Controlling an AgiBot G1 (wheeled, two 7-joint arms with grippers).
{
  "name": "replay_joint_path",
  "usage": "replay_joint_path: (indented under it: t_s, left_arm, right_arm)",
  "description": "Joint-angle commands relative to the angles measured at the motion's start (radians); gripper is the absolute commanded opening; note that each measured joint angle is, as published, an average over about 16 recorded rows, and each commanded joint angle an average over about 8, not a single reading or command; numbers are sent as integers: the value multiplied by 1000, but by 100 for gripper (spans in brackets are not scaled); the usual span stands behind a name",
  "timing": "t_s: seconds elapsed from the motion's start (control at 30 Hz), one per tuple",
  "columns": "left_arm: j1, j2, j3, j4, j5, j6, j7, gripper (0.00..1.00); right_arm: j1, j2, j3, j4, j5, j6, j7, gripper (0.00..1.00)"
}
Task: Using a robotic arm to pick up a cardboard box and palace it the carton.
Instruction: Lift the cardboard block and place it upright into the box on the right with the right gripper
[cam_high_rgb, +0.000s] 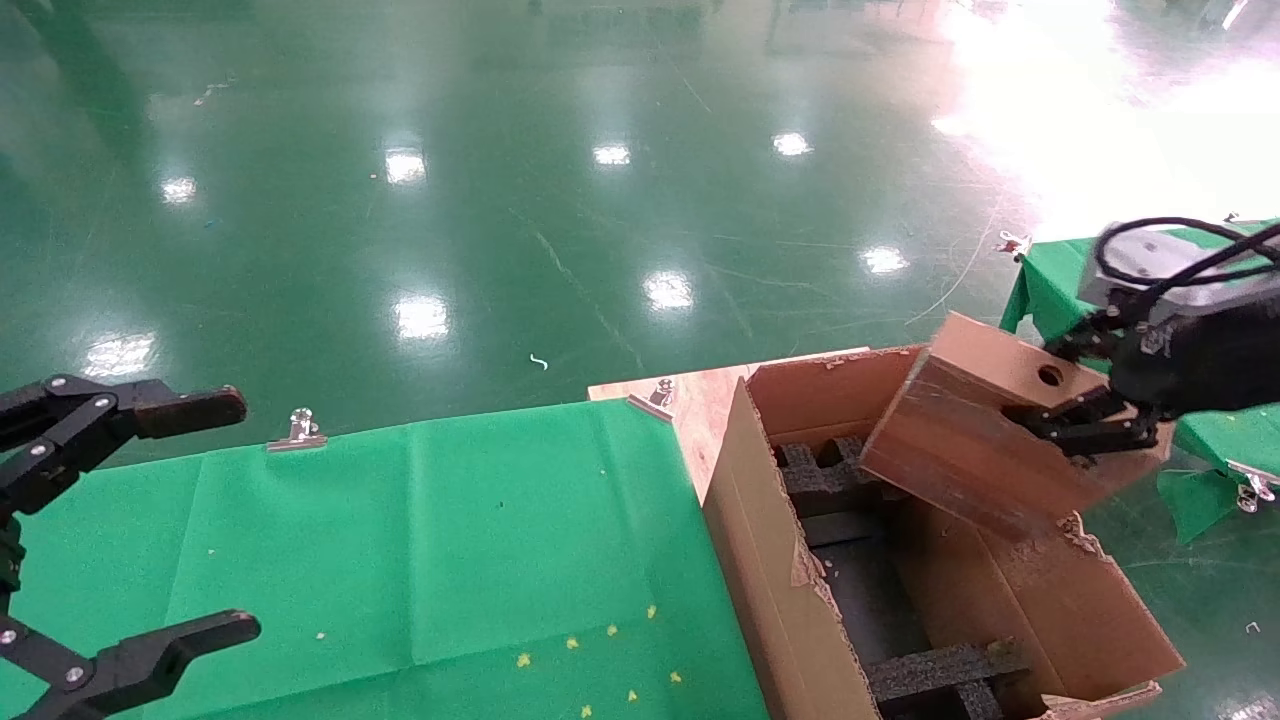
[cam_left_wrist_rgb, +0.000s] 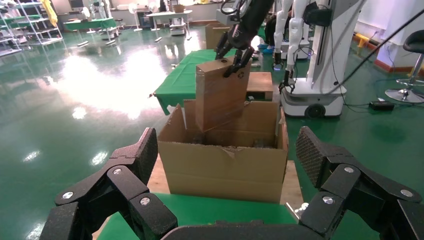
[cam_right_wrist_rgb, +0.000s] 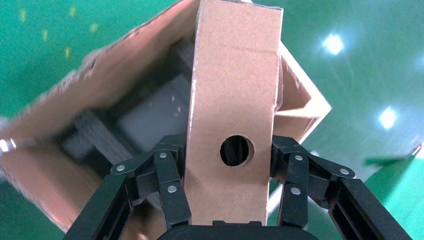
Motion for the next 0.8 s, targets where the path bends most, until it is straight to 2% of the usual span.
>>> replay_joint_path:
  t_s: [0.03,0.43,0.67,0.8]
  left_arm:
    - [0,0,0,0,0,0,0,100]
    - [0,0,0,0,0,0,0,100]
    - [0,0,0,0,0,0,0,100]
    - [0,0,0,0,0,0,0,100]
  right_arm:
    - [-22,36,-3,5,18,29,56,0]
    - [-93,207,-34,172,45,204,326,0]
    - [-114,242,-48,221,67,254,366,0]
    - [-112,236,-46,214,65,250,362,0]
